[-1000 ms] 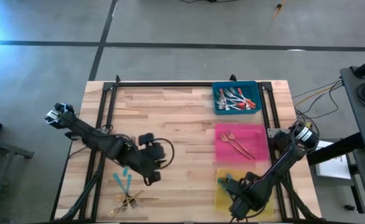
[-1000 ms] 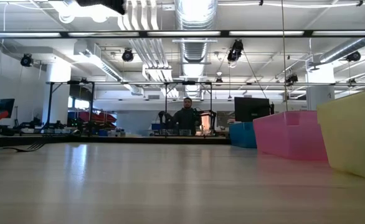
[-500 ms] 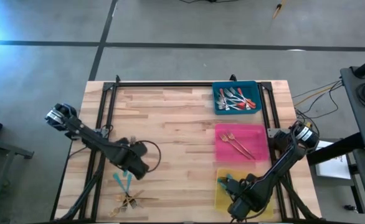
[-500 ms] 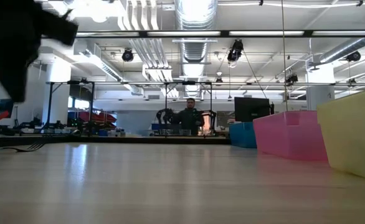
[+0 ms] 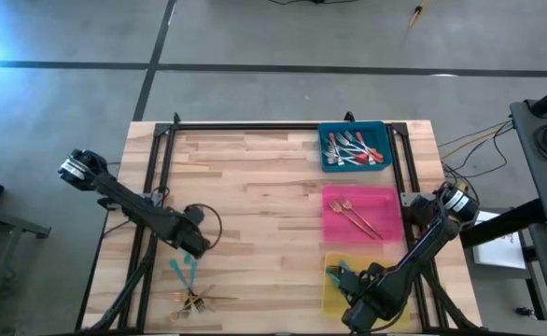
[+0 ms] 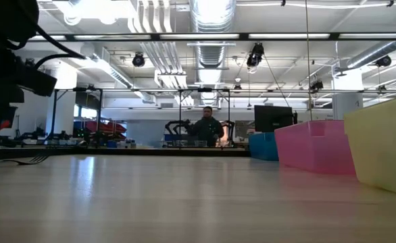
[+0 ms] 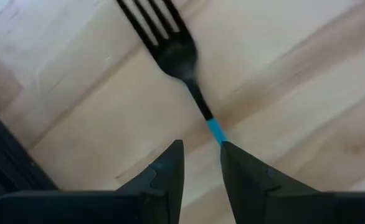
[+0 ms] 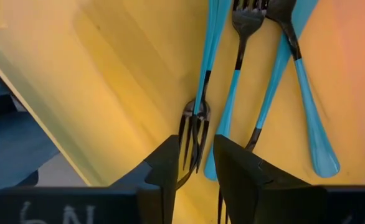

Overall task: Sort silverware by color (type)
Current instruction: Put the blue fork into the yellow bin

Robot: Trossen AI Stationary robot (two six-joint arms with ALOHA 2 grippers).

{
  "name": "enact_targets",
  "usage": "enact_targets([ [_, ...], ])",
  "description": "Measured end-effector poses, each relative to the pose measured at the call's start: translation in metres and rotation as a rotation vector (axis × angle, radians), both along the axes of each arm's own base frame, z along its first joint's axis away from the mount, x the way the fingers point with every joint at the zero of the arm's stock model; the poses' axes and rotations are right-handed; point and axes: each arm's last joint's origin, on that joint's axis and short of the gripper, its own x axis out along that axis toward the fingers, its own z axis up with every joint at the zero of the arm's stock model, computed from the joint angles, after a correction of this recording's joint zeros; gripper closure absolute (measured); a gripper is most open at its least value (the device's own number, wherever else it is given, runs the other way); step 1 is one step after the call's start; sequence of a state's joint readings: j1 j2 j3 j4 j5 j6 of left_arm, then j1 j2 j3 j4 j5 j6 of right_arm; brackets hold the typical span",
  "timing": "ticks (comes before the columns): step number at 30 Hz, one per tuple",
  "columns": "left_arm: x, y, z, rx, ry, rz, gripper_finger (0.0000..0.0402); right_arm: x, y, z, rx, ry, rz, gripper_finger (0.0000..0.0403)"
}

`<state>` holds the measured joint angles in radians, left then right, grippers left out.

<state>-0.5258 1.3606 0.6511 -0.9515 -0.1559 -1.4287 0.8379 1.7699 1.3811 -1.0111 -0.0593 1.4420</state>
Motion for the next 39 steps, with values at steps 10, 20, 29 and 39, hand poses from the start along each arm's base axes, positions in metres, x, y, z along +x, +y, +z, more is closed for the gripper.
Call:
enact_targets([
  [10,-0.009,0.007,-0.013,-0.058,-0.14,0.064,0.0313,0.0,0.0,0.0,-0.005,-0.007,0.015,0.0315],
  [20,-0.012,0.012,-0.026,-0.042,-0.122,0.113,0.0334,0.0,0.0,0.0,-0.006,-0.012,0.024,0.0312],
  [29,-0.003,0.01,-0.012,-0.019,-0.148,0.057,0.0399,0.001,-0.001,0.0,-0.021,-0.031,0.028,0.0326],
  [39,0.054,-0.001,0.063,0.123,-0.527,-0.136,0.0401,-0.001,-0.01,0.029,-0.049,-0.217,0.017,0.0331],
])
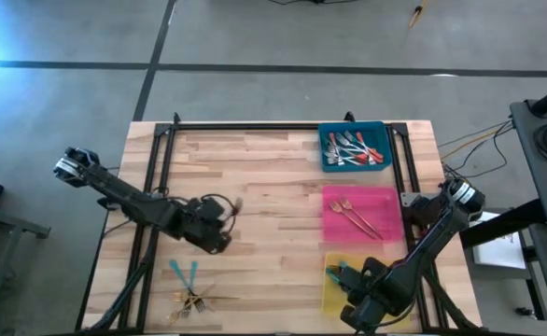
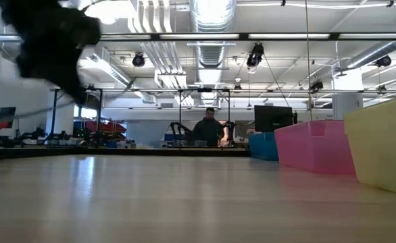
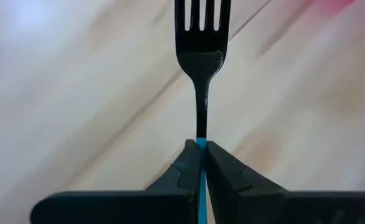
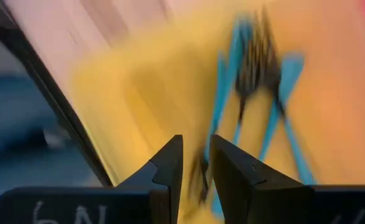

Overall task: Sort silverware by color (type)
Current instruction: Put the blue fork into the yellow bin

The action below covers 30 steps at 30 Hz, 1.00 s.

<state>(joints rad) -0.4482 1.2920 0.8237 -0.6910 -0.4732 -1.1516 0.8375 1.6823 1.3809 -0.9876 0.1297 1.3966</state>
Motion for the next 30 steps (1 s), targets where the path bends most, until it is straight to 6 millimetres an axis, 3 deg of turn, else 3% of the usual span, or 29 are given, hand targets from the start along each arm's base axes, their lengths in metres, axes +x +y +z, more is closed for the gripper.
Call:
enact_targets([
  [6,0.051,-0.022,0.06,0.09,-0.492,-0.197,0.0401,0.007,-0.003,0.026,-0.25,-0.464,0.03,0.0334],
  [10,0.076,-0.035,0.082,0.184,-0.649,-0.292,0.0401,0.017,0.004,0.043,-0.461,-0.764,0.049,0.0333],
  [16,0.107,-0.049,0.089,0.296,-0.625,-0.371,0.0401,0.03,0.02,0.067,-0.539,-0.969,0.165,0.0313],
  [23,0.149,-0.069,0.089,0.337,-0.61,-0.374,0.0401,0.037,0.016,0.071,-0.582,-0.998,0.133,0.0276],
  [30,0.163,-0.074,0.088,0.406,-0.605,-0.34,0.0402,0.037,0.015,0.07,-0.59,-0.994,0.101,0.0236],
])
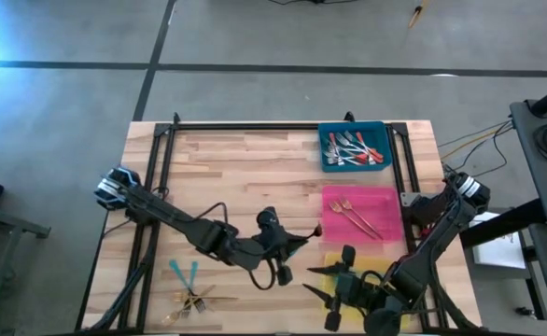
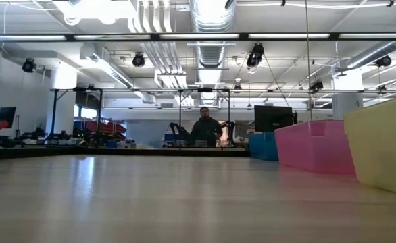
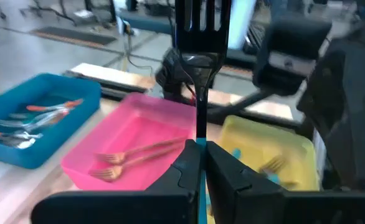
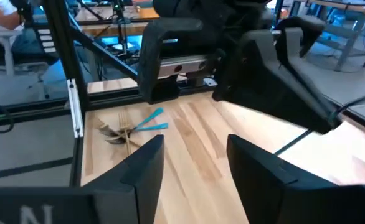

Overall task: Sort silverware by color (type)
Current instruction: Put the blue fork into the yellow bin

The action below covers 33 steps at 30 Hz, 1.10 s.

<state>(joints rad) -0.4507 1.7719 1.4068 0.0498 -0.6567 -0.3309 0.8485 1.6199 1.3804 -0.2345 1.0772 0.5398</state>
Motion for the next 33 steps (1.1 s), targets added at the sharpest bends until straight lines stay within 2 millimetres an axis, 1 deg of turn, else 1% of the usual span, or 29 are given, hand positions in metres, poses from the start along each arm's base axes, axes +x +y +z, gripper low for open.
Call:
enact_targets([
  [3,-0.003,0.002,-0.001,0.026,-0.019,0.056,0.0402,-0.001,-0.001,-0.001,0.011,-0.016,-0.039,0.0227],
  [6,-0.006,0.002,0.0,0.011,-0.069,0.1,0.0401,-0.002,-0.004,-0.003,-0.025,-0.034,-0.119,0.0225],
  [9,-0.005,0.0,0.002,-0.01,-0.15,0.099,0.0401,0.0,-0.008,-0.01,-0.062,-0.044,-0.191,0.0225],
  [14,-0.007,-0.001,0.002,-0.009,-0.241,0.088,0.0401,0.008,-0.014,-0.017,-0.062,-0.045,-0.239,0.0225],
  [20,-0.007,-0.002,-0.004,-0.022,-0.264,0.088,0.0401,0.014,-0.022,-0.017,-0.08,-0.052,-0.283,0.0225],
  [24,-0.008,-0.005,-0.001,-0.033,-0.301,0.081,0.0401,0.02,-0.029,-0.018,-0.083,-0.049,-0.307,0.0228],
  [30,-0.011,-0.01,0.0,-0.016,-0.307,0.064,0.0401,0.026,-0.038,-0.019,-0.102,-0.033,-0.336,0.0241],
  [33,-0.011,-0.01,0.0,-0.012,-0.306,0.064,0.0401,0.028,-0.042,-0.019,-0.105,-0.029,-0.345,0.0253],
])
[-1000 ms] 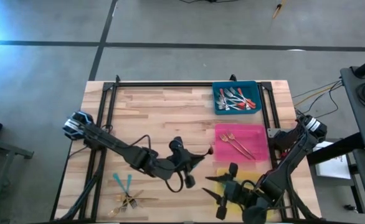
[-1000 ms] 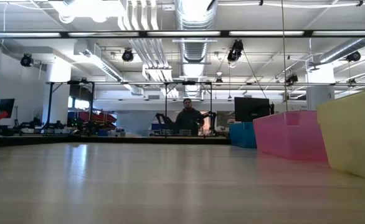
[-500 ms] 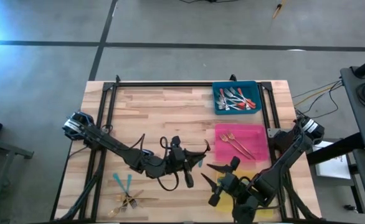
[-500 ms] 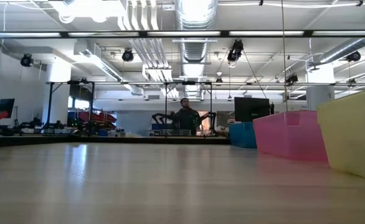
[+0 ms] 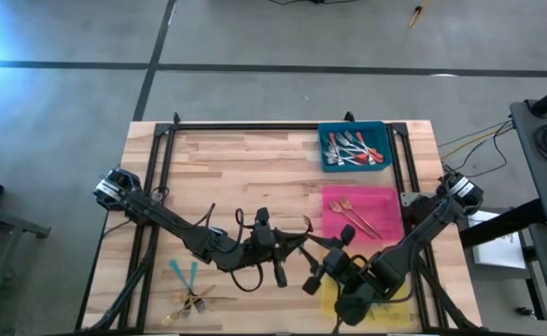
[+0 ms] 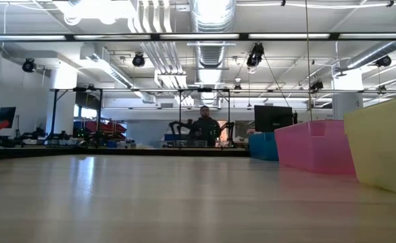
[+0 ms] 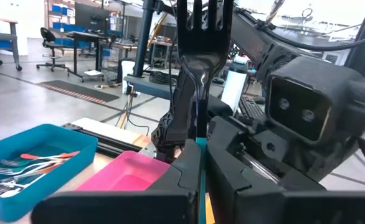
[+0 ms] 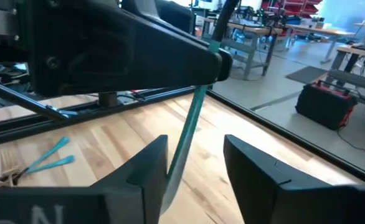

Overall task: Sort silverware by color (type)
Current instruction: Put the blue fork into the yellow bin

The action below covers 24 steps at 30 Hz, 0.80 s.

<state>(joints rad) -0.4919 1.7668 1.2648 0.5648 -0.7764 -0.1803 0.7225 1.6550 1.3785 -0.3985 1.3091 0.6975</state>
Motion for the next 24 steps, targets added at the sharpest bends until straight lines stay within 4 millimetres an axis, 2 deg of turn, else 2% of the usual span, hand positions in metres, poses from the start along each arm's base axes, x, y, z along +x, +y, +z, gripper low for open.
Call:
enact_targets([
  [4,0.0,0.0,0.001,0.008,-0.006,0.002,0.0401,0.0,-0.001,-0.001,-0.008,0.009,-0.003,0.0293],
  [9,0.0,0.0,0.001,0.012,-0.008,0.001,0.0401,0.0,-0.002,-0.001,-0.045,0.039,0.003,0.038],
  [14,0.0,0.0,0.001,0.041,0.002,-0.002,0.0401,-0.001,-0.002,0.0,-0.048,0.04,0.004,0.0392],
  [19,-0.003,0.0,0.001,0.147,0.063,-0.003,0.0401,-0.004,-0.004,0.007,-0.076,0.079,0.04,0.0393],
  [24,-0.012,0.004,0.003,0.215,0.191,-0.015,0.0391,-0.02,-0.01,0.027,0.084,0.118,0.183,0.0393],
])
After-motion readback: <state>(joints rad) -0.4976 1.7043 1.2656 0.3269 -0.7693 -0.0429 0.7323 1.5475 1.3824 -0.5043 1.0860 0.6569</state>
